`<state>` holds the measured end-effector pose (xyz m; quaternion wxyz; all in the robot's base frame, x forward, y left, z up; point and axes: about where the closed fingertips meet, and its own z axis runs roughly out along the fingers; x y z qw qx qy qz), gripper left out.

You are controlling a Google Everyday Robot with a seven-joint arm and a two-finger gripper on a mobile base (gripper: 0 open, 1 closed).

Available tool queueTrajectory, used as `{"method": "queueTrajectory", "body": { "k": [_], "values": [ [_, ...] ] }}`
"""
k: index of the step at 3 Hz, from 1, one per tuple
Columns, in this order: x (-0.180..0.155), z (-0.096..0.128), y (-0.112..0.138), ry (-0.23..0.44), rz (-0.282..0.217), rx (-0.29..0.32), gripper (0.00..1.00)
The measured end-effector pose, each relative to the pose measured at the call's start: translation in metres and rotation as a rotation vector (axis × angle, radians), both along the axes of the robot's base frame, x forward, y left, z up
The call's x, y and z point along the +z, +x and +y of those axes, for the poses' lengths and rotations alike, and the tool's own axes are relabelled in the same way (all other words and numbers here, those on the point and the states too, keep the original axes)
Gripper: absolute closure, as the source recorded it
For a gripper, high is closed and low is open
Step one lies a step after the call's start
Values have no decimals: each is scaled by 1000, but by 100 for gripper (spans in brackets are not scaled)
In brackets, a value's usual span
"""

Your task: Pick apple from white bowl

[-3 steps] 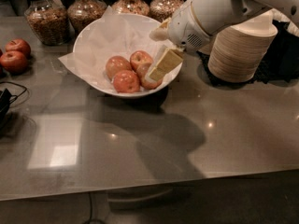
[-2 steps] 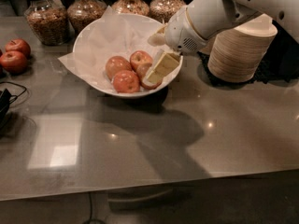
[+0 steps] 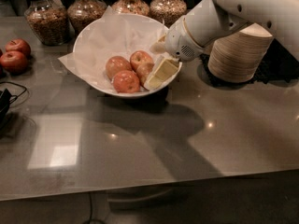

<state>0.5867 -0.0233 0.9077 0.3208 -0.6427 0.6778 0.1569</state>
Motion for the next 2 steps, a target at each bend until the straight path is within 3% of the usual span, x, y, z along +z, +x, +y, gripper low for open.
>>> {"method": "queueTrajectory", "body": {
  "k": [2],
  "values": [
    [-22, 1, 9, -11, 39, -13, 29]
  ]
}}
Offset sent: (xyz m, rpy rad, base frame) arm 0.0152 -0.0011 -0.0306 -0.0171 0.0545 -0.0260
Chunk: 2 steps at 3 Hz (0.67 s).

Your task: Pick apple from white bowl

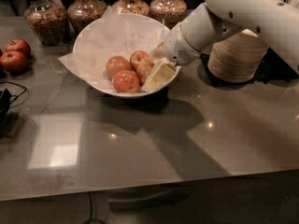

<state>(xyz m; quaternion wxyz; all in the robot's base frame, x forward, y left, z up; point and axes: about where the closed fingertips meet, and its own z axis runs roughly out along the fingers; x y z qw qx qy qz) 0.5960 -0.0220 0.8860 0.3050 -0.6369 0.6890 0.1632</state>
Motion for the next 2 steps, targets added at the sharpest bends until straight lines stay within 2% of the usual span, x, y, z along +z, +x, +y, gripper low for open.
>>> {"method": "queueTrajectory", "body": {
  "k": [2],
  "values": [
    [-17, -2, 6, 1, 38, -21, 33]
  ]
}}
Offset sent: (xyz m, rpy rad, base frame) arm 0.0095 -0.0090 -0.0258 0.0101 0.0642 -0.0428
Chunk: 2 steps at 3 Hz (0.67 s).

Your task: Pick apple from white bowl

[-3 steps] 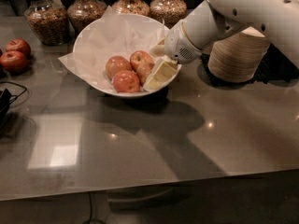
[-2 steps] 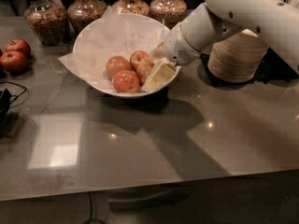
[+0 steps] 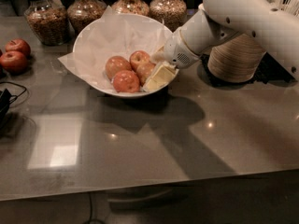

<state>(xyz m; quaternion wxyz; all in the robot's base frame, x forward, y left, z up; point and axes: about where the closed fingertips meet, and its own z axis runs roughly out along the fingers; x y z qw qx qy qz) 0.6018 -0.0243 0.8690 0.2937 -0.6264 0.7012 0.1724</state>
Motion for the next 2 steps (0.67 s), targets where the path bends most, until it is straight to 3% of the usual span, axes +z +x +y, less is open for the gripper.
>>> {"method": "queueTrajectory", "body": {
  "k": [2],
  "values": [
    [-6, -3, 1, -2, 18, -13, 32]
  ]
}}
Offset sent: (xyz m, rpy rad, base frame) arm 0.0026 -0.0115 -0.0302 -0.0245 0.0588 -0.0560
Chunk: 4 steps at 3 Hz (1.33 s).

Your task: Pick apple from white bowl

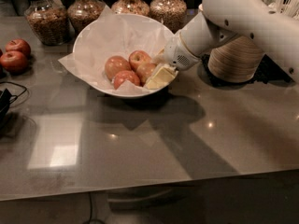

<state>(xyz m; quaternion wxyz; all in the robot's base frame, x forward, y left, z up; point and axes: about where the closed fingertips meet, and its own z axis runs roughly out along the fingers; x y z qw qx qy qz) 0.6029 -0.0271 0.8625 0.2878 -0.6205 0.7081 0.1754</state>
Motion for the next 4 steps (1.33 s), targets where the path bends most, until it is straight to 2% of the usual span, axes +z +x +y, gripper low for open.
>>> {"method": "queueTrajectory", "body": {
  "k": [1, 3, 4],
  "values": [
    [0, 0, 0, 0, 0, 0, 51],
    [0, 0, 0, 0, 0, 0, 97],
    [0, 0, 0, 0, 0, 0, 100]
  ]
}}
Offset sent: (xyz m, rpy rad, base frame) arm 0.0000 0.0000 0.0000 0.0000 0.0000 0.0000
